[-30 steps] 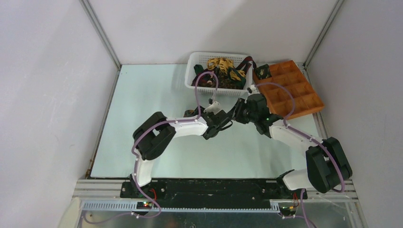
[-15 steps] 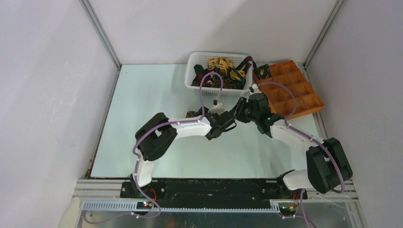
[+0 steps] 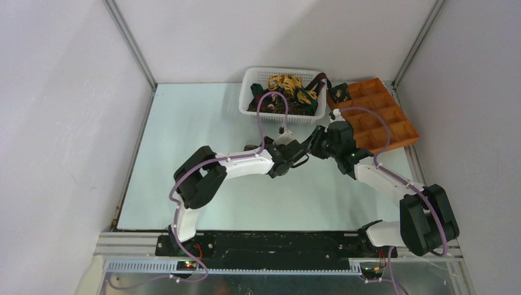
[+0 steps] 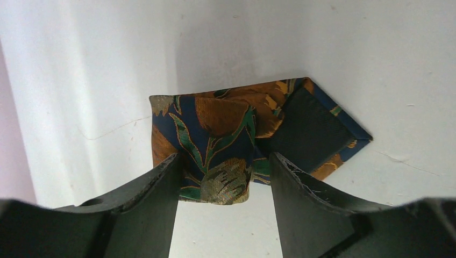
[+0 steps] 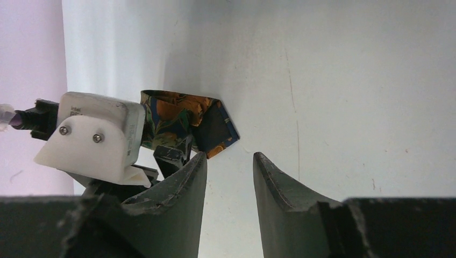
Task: Roll the ties
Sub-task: Roll the tie at the center of the board.
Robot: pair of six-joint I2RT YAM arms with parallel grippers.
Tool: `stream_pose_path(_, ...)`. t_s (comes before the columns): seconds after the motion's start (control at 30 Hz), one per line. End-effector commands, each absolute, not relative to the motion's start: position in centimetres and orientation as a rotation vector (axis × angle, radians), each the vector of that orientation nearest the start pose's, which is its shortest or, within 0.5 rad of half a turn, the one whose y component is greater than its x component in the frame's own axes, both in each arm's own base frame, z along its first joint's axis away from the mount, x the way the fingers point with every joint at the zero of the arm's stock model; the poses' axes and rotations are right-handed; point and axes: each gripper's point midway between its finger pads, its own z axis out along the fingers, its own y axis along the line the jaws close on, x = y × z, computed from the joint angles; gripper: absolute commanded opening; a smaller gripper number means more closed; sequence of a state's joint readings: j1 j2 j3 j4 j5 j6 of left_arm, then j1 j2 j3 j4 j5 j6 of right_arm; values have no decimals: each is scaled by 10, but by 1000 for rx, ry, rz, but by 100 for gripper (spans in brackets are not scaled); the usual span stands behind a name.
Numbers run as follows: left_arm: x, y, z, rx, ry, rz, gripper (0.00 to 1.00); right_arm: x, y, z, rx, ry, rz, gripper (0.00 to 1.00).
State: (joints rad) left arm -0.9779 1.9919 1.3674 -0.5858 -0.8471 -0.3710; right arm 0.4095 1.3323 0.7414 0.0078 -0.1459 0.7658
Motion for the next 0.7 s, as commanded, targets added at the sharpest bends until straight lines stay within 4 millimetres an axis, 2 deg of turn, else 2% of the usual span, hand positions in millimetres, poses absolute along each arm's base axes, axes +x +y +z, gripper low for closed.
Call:
stream_pose_path(0.0,323,-291,77,422,2257,331,64,328,193,132,305,2217,801,41)
stream_pose_path(0.33,312,-305,71,393,2324,124,64,330,186,133,324,2204,792,41)
stream_pose_path(0.5,314,-299,69,373,2337,113,64,330,185,131,324,2210,785,41)
stream_pose_path(0.67,321,-291,85,330,2300,115,64,331,184,129,299,2211,766,43)
